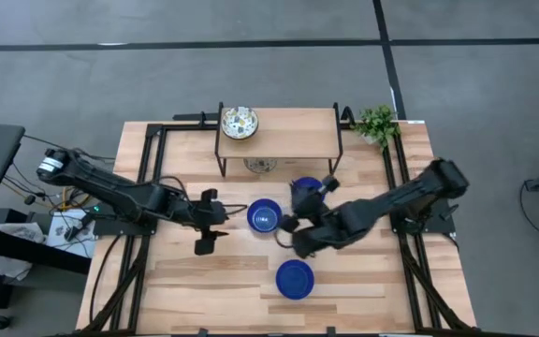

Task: Pick & Place Mini bowls
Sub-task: Put the top blue bowl on the shelf

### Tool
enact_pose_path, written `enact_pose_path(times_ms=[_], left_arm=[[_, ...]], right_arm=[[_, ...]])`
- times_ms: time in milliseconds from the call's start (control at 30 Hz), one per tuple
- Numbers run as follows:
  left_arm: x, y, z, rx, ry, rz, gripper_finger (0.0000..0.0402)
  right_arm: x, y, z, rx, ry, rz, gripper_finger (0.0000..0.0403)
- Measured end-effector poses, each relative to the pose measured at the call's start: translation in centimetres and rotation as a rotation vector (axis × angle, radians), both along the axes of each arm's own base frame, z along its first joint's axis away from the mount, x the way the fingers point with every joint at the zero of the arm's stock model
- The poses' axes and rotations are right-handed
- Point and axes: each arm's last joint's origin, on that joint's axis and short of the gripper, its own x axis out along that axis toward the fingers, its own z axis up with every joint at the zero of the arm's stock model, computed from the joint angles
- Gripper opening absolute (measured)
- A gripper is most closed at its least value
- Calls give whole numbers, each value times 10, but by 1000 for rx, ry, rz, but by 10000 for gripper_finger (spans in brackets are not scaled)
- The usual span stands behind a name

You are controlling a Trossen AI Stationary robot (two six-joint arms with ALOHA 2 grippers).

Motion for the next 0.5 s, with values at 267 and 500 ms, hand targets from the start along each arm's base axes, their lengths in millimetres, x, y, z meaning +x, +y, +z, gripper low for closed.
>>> enact_pose_path(times_ms=[267,500], left_arm=[[38,-14,-14,84,-121,70,214],[59,-20,-15,82,-268,101,214]], right_arm=[[-50,10,21,128,-34,7,2],[-79,18,20,158,-15,-30,0]])
